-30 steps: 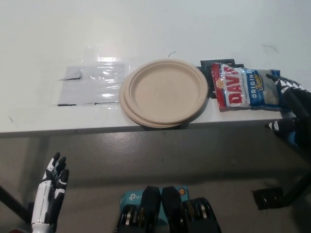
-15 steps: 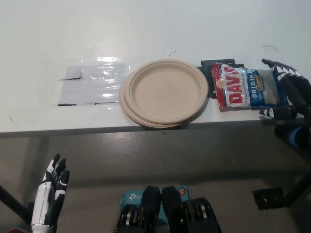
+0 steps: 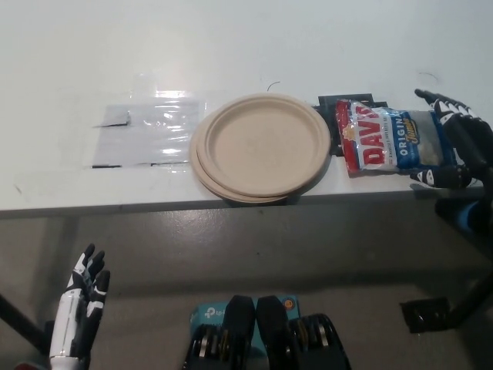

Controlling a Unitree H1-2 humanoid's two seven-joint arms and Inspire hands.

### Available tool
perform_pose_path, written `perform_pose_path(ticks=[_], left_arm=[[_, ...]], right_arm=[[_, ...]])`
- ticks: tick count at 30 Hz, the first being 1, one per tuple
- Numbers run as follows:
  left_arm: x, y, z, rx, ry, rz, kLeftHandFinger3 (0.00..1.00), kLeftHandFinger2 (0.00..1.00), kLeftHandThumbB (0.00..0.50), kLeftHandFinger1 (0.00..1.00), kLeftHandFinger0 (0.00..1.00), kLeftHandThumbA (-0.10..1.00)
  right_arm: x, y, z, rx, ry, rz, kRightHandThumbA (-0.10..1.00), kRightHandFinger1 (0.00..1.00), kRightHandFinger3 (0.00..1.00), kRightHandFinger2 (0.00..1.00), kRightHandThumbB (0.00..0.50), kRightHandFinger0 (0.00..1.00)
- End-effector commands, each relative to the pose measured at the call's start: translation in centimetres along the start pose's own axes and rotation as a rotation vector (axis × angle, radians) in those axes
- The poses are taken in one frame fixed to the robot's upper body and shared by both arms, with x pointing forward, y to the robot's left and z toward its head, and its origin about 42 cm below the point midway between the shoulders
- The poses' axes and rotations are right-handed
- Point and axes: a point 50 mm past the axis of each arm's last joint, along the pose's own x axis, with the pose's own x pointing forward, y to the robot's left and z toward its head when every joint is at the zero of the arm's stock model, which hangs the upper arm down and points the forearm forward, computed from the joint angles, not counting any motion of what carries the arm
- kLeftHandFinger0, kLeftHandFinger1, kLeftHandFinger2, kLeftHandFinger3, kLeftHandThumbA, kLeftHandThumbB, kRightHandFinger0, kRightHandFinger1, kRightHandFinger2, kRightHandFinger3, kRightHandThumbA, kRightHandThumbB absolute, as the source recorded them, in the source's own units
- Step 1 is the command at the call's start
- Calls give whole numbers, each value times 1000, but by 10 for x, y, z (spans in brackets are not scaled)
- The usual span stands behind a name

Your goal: The robot picks up a small bag of sunflower seeds on the right hand side and take it to the empty plate on the left hand side then pours some sunflower seeds on to the plate.

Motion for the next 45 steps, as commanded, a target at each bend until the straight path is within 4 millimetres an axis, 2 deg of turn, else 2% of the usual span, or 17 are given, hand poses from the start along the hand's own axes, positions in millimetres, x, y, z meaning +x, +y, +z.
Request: perform_pose_path(ticks=[1,14,23,27,31,36,45], left_arm=[[2,3,8,-24,-43,9,1000,1000,0,1000,1000,859],[1,3,8,-22,-44,10,1000,1000,0,1000,1000,847],[1,2,8,-11,-47,12,1000,1000,0,1000,1000,863],[2,3,9,-16,-53,12,1000,1000,0,1000,1000,847],[1,3,8,-11,-50,10,1000,1000,0,1000,1000,866],[1,3,8,-22,-47,8,1000,1000,0,1000,1000,845],[1,3,8,-22,-47,7,1000,1000,0,1000,1000,835]], right_arm=[[20,-28,11,-49,-62,-67,1000,1000,1000,1000,408,1000],[24,-23,6,-43,-42,-63,1000,1000,1000,1000,386,1000],[28,-28,12,-36,-53,-72,1000,1000,1000,1000,387,1000],[30,-27,12,-41,-45,-65,1000,1000,1000,1000,405,1000],[31,-25,12,-36,-46,-64,1000,1000,1000,1000,395,1000],[31,-23,11,-48,-44,-59,1000,1000,1000,1000,410,1000],[31,-20,12,-50,-41,-47,1000,1000,1000,1000,395,1000]])
